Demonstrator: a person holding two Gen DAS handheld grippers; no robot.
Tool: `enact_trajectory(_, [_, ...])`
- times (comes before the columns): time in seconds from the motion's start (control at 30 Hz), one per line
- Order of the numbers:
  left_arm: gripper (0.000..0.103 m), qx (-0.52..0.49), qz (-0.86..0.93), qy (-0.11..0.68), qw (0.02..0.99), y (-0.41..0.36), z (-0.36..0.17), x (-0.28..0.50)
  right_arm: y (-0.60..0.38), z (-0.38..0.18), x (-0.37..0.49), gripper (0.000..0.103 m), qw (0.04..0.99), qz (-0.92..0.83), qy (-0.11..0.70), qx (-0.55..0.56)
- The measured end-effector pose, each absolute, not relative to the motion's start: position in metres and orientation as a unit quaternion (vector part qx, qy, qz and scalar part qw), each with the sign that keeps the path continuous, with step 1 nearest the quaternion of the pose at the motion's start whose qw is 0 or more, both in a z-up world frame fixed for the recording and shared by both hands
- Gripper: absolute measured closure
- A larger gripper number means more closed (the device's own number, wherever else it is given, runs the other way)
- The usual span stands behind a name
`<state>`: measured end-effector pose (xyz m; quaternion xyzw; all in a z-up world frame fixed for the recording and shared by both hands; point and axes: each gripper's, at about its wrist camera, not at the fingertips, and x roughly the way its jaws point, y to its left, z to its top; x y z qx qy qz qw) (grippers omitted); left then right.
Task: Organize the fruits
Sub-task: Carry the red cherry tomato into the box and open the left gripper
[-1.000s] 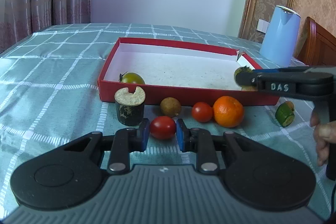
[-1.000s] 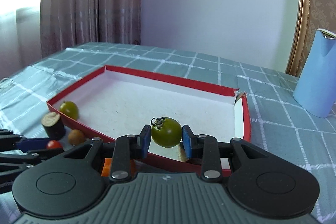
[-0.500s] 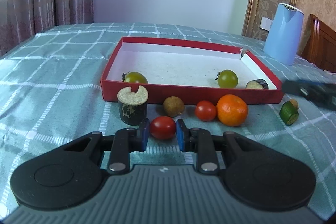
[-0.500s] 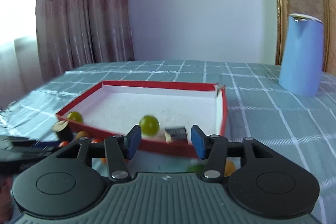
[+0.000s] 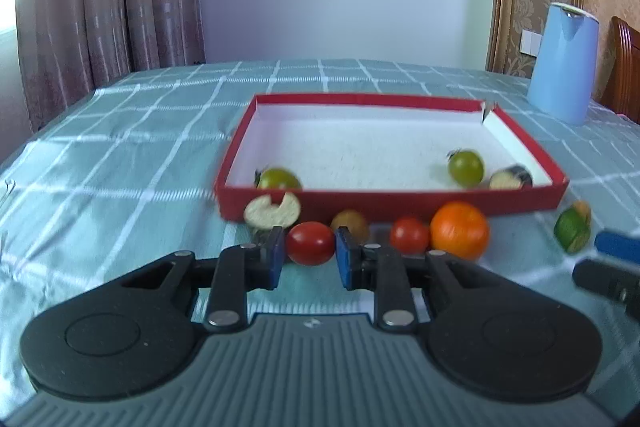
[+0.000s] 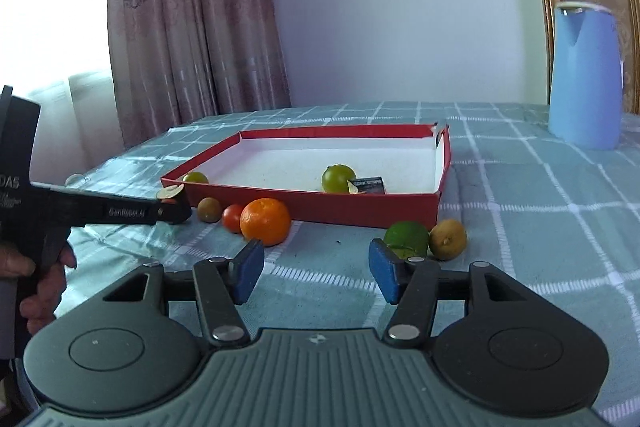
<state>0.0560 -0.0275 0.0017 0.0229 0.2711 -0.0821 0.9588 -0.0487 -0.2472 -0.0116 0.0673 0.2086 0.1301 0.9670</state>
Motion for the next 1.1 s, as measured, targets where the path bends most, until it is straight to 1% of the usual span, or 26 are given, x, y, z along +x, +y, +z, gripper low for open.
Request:
enact_trajectory(0.23, [0.079, 0.045, -0.08, 0.225, 0.97, -0.053, 0.044, 0.071, -0.257, -0.014, -0.048, 0.046, 0.963, 0.141, 0.205, 0.105])
enact_trajectory(0.4, [0.079, 0.061, -0.071, 0.209, 0.973, -0.066, 0.058, 0.088, -0.259, -0.015, -0.049, 0.046, 0.962, 0.145, 0.202, 0.113])
enact_trajectory(0.57, [0.078, 0.062, -0.048, 0.22, 0.972, -0.068, 0.054, 0.116, -0.26, -0.015, -0.049, 0.046, 0.961, 0.149, 0.201, 0.116])
enact_trajectory(0.77, [0.077, 0.058, -0.03, 0.247, 0.967, -0.065, 0.033, 0.142, -0.261, -0.015, -0.049, 0.046, 0.961, 0.15, 0.2, 0.117])
enact_trajectory(0.83, [0.071, 0.061, -0.025, 0.251, 0.966, -0.063, 0.025, 0.146, -0.261, -0.015, -0.048, 0.046, 0.96, 0.151, 0.202, 0.118])
enact_trajectory(0.9, [0.06, 0.059, -0.021, 0.255, 0.965, -0.059, 0.02, 0.145, -0.261, -0.015, -0.048, 0.046, 0.96, 0.151, 0.203, 0.118])
enact_trajectory(0.93, [0.057, 0.056, -0.02, 0.256, 0.965, -0.057, 0.019, 0.144, -0.261, -0.015, -0.048, 0.046, 0.96, 0.15, 0.204, 0.118])
enact_trajectory(0.97, [0.052, 0.054, -0.02, 0.254, 0.965, -0.056, 0.018, 0.142, -0.26, -0.015, -0.048, 0.046, 0.96, 0.15, 0.205, 0.118])
enact_trajectory(1.1, [0.046, 0.05, -0.029, 0.239, 0.969, -0.049, 0.024, 0.119, -0.26, -0.015, -0.047, 0.046, 0.961, 0.145, 0.207, 0.116])
